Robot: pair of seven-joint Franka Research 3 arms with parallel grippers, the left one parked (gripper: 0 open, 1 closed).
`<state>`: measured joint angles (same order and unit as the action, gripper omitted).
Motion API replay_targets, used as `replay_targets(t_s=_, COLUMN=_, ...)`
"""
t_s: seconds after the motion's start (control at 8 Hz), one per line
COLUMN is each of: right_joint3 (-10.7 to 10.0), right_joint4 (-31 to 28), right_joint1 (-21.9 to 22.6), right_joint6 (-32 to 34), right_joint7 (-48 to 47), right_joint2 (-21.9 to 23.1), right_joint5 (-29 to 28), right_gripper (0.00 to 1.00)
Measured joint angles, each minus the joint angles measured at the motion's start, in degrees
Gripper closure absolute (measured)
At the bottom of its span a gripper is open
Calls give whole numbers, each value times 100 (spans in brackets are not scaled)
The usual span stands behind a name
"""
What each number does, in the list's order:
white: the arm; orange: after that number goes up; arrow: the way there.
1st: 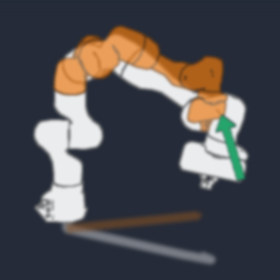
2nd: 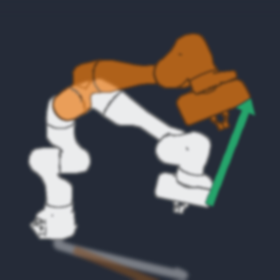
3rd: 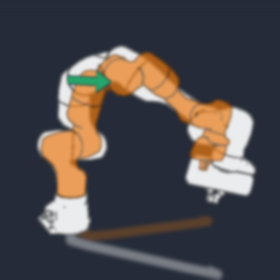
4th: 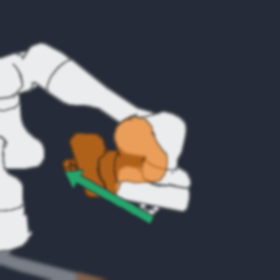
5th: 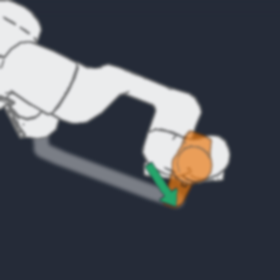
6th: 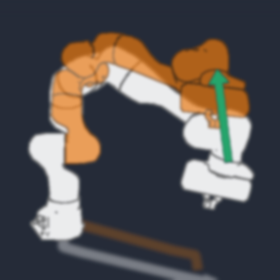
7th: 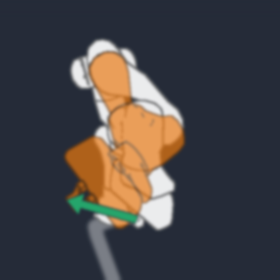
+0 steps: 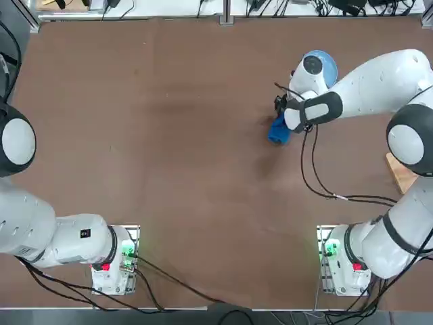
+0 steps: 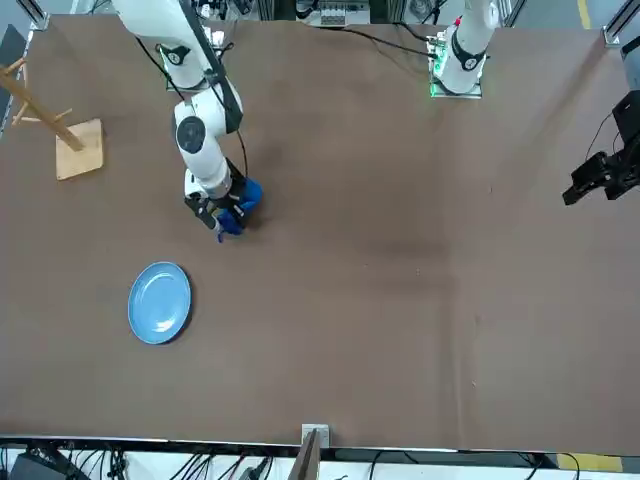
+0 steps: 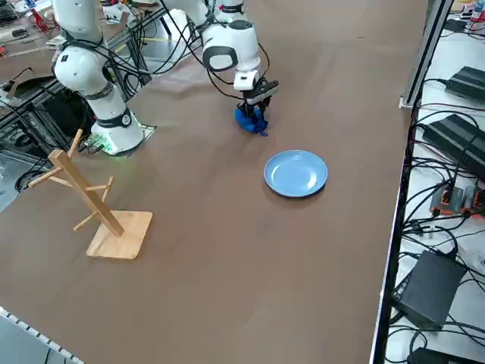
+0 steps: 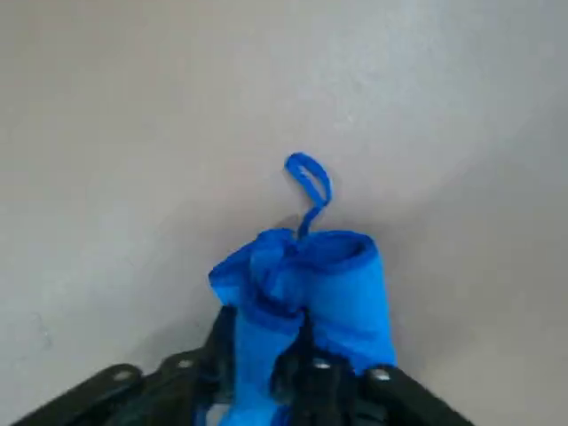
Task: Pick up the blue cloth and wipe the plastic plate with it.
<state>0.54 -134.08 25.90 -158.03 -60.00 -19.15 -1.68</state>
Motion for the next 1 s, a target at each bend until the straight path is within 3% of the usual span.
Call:
replay_targets(t_s=0.38, right_joint3=-37, right_joint4=105, right_joint1=-98, right_joint6=197, right_joint7=453, right_joint2=22, right_joint5=12, right_gripper=89)
replay_targets(t_s=1.0, right_joint3=-63, right_joint4=1018, right_joint1=-393, right_joint6=1903, right_joint7=1425, right_joint2=389, right_joint5=23, right_gripper=91)
